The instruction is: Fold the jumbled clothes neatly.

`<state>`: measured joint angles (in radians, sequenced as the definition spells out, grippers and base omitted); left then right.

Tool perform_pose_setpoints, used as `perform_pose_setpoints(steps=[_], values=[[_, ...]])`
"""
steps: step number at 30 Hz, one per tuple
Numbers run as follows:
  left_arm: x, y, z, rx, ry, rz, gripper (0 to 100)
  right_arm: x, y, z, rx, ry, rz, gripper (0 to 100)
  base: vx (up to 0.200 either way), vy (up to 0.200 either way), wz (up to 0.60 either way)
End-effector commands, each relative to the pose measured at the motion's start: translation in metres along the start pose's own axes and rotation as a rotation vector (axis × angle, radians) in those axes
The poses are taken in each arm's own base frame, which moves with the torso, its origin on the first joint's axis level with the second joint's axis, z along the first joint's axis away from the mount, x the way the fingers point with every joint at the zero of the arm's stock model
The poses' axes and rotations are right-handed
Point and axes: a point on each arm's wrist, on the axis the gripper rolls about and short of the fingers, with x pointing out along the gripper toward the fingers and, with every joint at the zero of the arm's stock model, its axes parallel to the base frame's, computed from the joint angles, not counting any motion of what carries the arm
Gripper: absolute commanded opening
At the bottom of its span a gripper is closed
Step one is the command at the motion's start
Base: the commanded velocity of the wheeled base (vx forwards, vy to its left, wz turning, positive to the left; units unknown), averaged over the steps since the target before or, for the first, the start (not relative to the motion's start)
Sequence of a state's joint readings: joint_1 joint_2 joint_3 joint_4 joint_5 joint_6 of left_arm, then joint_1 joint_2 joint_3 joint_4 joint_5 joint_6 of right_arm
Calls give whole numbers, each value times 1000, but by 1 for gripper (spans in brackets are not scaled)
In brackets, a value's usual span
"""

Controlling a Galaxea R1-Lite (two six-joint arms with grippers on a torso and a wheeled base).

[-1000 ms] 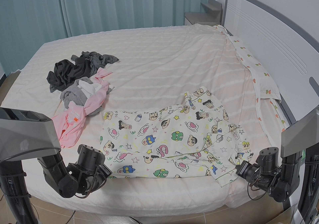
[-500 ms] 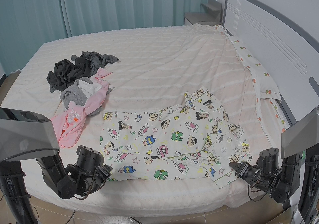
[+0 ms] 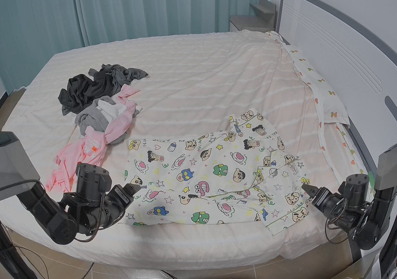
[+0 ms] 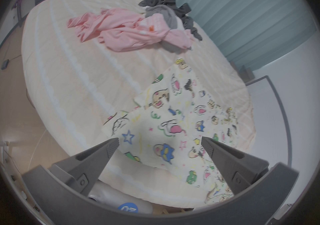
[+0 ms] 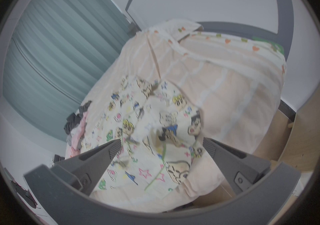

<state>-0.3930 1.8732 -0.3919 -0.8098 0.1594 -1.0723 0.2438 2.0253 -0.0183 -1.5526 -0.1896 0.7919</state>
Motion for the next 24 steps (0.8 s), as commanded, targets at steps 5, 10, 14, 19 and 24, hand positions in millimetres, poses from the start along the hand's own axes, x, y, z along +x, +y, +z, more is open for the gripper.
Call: perform_pose_setpoints(steps=[5, 10, 14, 19, 24], values=[[-10, -21, 13, 12, -50, -102, 100, -15, 5, 18, -2, -93, 44, 100, 0, 0, 0], [-10, -26, 15, 9, -60, -121, 100, -14, 7, 18, -10, -97, 54, 100, 0, 0, 0], [-6, -33, 18, 6, -67, -139, 100, -14, 10, 22, -17, -118, 68, 100, 0, 0, 0], [-5, -38, 17, 31, -65, -154, 100, -17, 13, 23, -19, -126, 84, 100, 160, 0, 0], [1, -42, 20, 84, -80, -156, 100, -18, 14, 26, -23, -139, 93, 100, 80, 0, 0]])
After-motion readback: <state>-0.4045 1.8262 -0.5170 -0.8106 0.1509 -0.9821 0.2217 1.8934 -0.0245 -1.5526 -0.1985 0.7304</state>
